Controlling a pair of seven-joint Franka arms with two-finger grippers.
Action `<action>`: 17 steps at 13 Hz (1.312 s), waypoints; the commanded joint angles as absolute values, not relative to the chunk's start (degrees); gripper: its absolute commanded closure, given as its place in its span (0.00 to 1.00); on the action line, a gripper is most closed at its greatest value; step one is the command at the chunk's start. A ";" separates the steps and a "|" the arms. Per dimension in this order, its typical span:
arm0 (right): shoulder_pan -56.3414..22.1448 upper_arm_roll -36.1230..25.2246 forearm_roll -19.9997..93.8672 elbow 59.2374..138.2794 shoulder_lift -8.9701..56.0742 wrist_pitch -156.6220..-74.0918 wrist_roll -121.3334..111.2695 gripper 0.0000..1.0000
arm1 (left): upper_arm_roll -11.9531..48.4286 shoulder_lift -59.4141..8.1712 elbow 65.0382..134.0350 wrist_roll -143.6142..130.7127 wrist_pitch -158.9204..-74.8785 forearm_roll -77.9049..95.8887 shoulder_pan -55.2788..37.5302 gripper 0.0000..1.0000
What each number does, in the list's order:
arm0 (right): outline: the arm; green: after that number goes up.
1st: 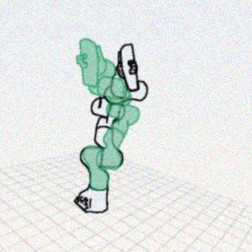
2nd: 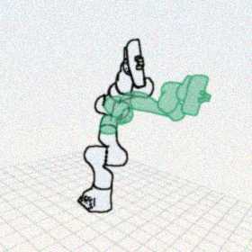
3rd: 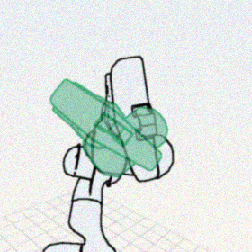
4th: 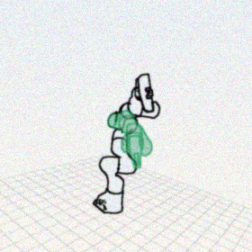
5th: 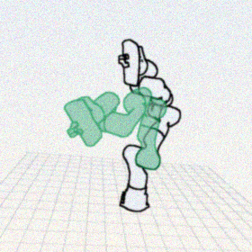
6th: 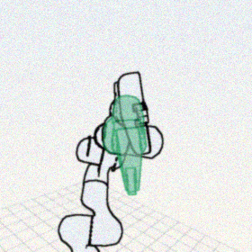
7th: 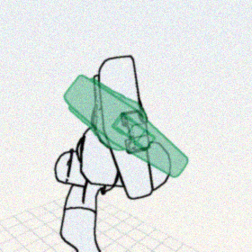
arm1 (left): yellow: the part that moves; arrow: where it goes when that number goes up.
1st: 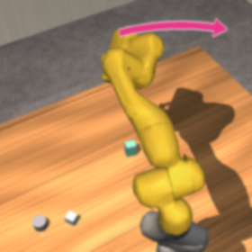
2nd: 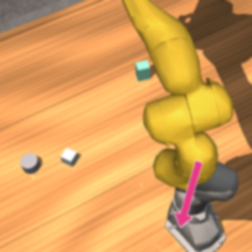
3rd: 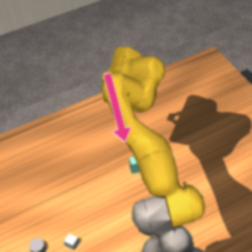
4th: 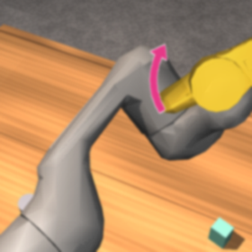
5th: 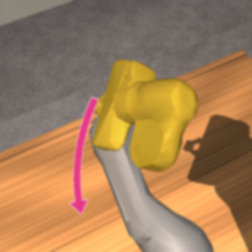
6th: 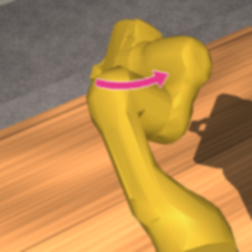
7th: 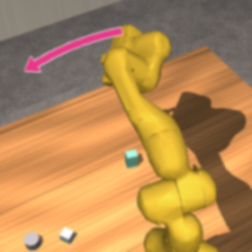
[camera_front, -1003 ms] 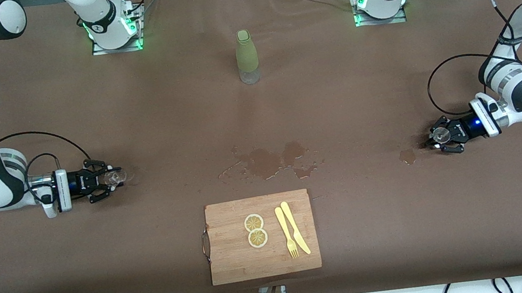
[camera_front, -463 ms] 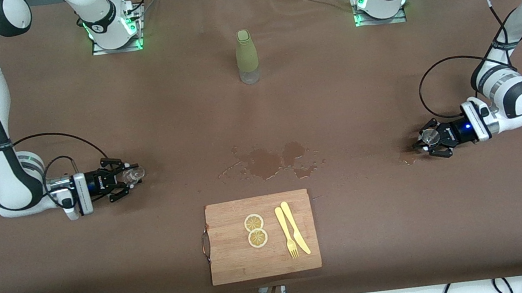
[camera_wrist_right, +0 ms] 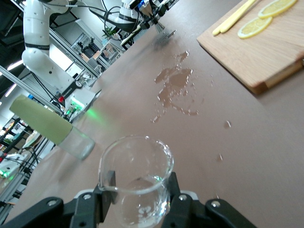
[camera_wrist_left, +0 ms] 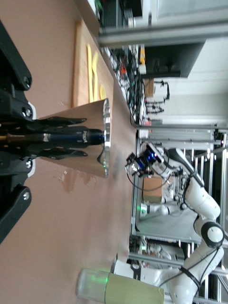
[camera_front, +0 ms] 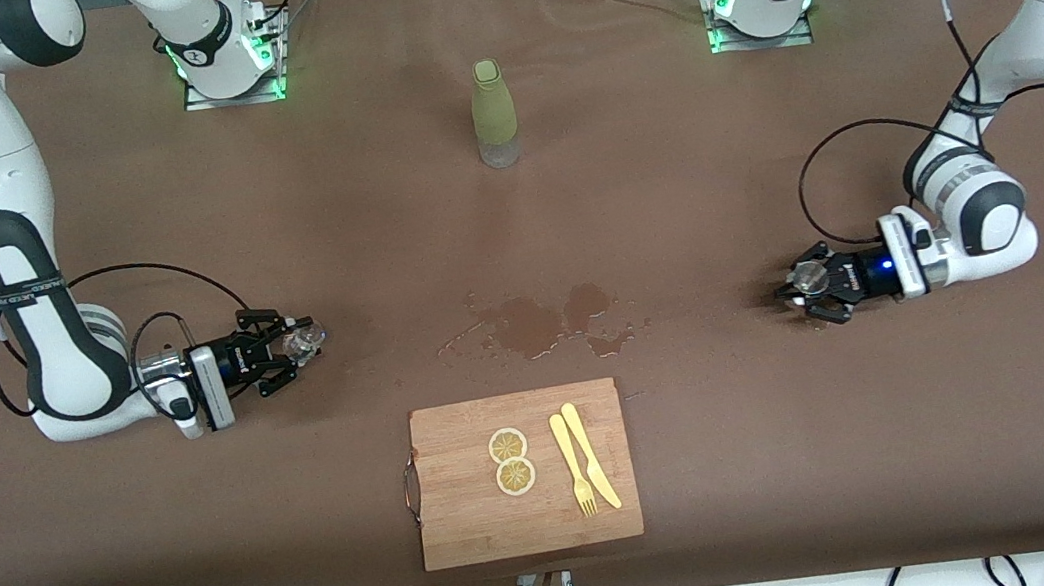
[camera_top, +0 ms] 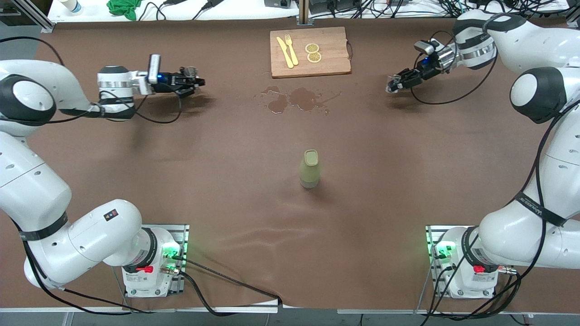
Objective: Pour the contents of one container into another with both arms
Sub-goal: 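Lift the beaker with the right gripper while the left gripper brings the jigger over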
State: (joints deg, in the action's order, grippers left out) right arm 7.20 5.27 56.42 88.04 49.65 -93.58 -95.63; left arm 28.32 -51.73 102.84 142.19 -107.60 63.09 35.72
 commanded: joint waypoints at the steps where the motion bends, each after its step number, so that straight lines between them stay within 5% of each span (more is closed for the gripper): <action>1: 3.62 5.19 58.79 88.86 46.77 -95.26 -90.98 0.80 | 28.30 -51.50 102.92 142.29 -107.58 66.09 30.78 1.00; 6: -3.06 5.19 63.97 94.65 40.18 -102.82 -81.49 0.80 | 28.30 -51.77 102.57 144.32 -109.06 77.06 20.50 1.00; 17: -15.19 5.45 76.82 99.75 36.31 -116.09 -67.44 0.80 | 28.04 -52.64 100.46 145.10 -124.71 91.39 3.53 1.00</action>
State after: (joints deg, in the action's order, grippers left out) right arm -13.42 5.54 75.37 96.54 40.37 -113.43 -71.48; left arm 28.55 -51.98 101.54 143.24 -122.82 87.63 6.15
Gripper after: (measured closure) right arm 0.511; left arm 0.916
